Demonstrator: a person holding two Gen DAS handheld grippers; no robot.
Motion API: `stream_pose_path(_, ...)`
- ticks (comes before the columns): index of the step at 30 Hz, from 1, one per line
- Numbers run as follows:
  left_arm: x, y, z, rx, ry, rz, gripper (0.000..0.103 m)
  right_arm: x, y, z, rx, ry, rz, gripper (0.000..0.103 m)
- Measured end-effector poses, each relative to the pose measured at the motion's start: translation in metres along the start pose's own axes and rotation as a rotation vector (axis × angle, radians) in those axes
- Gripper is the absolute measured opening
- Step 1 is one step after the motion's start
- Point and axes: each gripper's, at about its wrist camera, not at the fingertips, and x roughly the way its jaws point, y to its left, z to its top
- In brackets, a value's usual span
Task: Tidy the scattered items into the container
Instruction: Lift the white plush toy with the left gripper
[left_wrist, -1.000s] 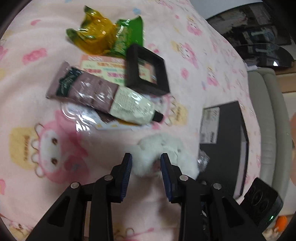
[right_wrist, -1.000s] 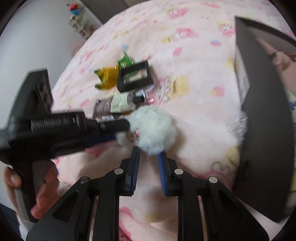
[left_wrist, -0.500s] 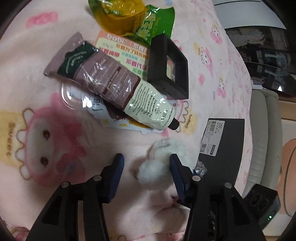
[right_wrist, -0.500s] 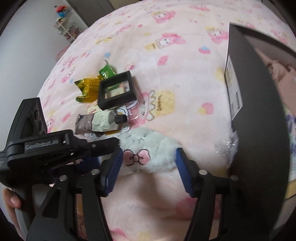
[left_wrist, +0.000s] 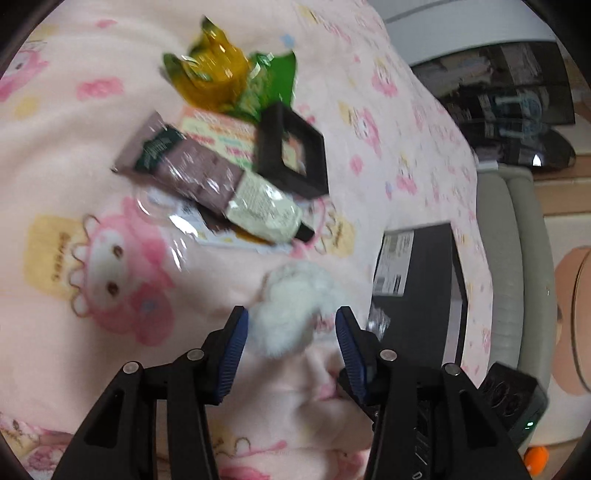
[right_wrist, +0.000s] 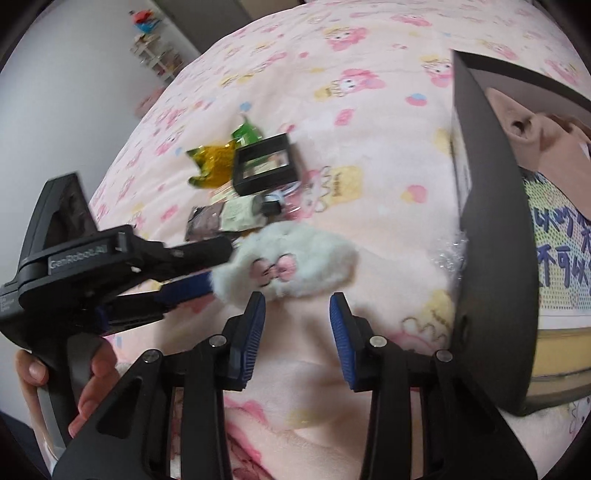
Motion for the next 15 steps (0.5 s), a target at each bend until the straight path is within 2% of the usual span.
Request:
stream_pose_path(2,0.006,0.001,0.003,-0.007,0.011,-0.007,0.044,0.005,0.002,0.003,-0.007,0.016,0.003,0.037)
stream_pose_path(5,0.012,0.003,0.004,-0.005,0.035,0.008,0.044,0.009,0.015,0.009,-0.077,-0.015,-0.068,0.038)
stream_pose_path(7,0.010,0.007,0.004,-0.024,0.028,0.003,0.044,0.013,0.018,0.015,-0.090,-0.024,-0.077,0.042)
stream_pose_path(9,0.008,0.010,0.004,-0.039,0.015,0.009,0.044,0.020,0.017,0.020,-0.079,-0.015,-0.068,0.052)
stream_pose_path(10,0.010,0.011,0.005,-0.043,0.022,0.011,0.044,0.026,0.015,0.023,-0.074,-0.007,-0.069,0.053)
stream_pose_path(13,0.022,0.009,0.003,-0.025,0.092,0.004,0.042,0.040,0.005,0.027,-0.049,0.032,-0.051,0.054)
stream_pose_path(15,0.024,0.005,0.003,-0.001,0.097,0.025,0.042,0.039,0.003,0.024,-0.070,0.033,-0.035,0.043)
